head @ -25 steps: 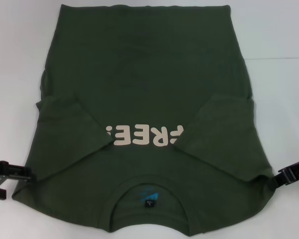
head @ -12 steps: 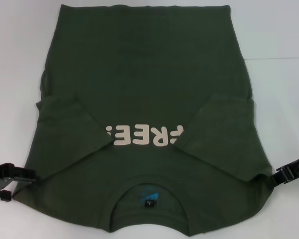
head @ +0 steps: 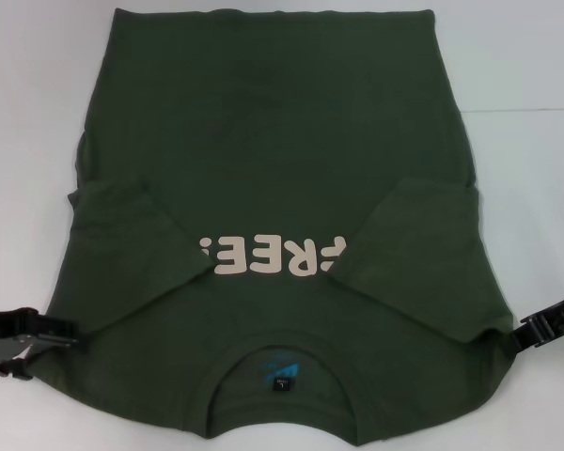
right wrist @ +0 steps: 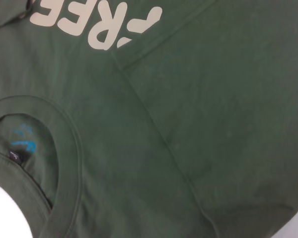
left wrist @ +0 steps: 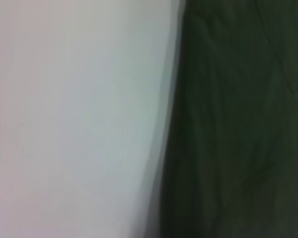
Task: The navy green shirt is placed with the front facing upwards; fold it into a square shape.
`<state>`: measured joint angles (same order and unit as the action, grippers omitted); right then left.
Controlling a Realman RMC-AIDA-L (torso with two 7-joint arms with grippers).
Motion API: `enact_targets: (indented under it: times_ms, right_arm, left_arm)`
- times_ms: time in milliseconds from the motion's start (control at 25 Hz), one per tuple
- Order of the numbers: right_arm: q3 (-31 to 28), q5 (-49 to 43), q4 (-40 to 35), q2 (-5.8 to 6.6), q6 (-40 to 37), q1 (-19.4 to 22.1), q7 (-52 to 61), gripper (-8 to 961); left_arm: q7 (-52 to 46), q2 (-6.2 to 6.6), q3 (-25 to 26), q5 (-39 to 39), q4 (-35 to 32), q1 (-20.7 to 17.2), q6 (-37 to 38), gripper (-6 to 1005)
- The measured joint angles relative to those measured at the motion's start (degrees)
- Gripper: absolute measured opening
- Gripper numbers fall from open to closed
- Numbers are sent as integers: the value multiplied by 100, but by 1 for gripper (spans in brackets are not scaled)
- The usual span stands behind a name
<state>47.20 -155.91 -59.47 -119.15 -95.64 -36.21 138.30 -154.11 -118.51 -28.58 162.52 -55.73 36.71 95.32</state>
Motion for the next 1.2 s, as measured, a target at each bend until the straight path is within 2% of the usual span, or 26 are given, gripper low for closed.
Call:
enact_targets:
  times_ms: [600,1040,1200]
  right_arm:
    - [0,0,14,-13,2,18,-6,36]
    - [-22,0,-2,-12,-6,10,-6,37]
    - [-14,0,-3,-12,-8,9,-6,37]
  left_arm:
    - [36,15,-7,22,65,53,-177,815]
    - [135,12,-206,34,107,76,-154,593]
    - [136,12,-215,34,107,86,-181,403]
